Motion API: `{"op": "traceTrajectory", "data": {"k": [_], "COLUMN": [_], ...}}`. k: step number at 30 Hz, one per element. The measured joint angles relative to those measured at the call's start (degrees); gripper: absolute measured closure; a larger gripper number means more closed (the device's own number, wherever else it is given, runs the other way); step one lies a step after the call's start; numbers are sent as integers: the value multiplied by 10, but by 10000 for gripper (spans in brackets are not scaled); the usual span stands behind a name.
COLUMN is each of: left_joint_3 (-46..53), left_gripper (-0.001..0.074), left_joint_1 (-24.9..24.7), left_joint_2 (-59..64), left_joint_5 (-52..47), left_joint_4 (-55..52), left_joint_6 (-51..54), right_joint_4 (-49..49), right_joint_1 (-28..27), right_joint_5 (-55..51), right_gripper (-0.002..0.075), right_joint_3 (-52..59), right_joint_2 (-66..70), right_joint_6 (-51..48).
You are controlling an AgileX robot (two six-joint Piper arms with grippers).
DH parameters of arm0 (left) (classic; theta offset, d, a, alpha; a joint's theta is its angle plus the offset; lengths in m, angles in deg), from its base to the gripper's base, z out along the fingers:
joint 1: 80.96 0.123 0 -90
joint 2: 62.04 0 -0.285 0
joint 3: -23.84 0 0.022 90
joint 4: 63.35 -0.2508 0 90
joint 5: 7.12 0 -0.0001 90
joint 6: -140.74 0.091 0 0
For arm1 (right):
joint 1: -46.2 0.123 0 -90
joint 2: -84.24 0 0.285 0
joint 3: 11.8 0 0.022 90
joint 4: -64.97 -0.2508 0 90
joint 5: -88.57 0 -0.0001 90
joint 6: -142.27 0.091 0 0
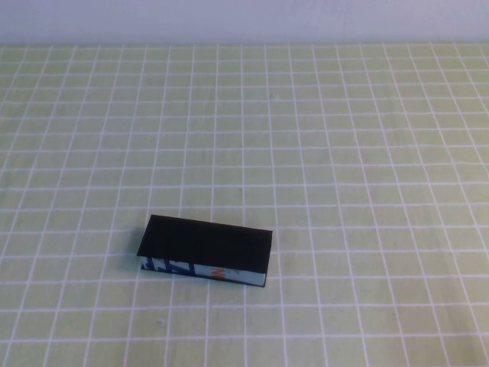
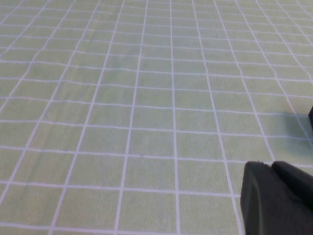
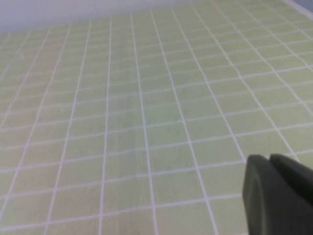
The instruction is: Return glasses to glasses case
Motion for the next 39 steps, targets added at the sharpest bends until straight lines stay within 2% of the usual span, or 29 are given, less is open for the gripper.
{"op": "traceTrajectory", "data": {"k": [4, 7, 39], "left_joint_3": [0, 0, 0], "left_gripper": [738, 738, 738], "left_joint_1": [0, 0, 0], "left_joint_2": [0, 0, 0], "left_joint_5": [0, 0, 0], "left_joint_4": [0, 0, 0], "left_joint_6": [0, 0, 0], "right_joint_4": [-39, -62, -82], "right_joint_1": [0, 0, 0], "right_joint_5": [-25, -27, -28], "right_gripper": [743, 743, 743], "right_joint_3": [1, 1, 1], "right_joint_2": [0, 0, -3], "right_joint_6": [-91, -120, -132]}}
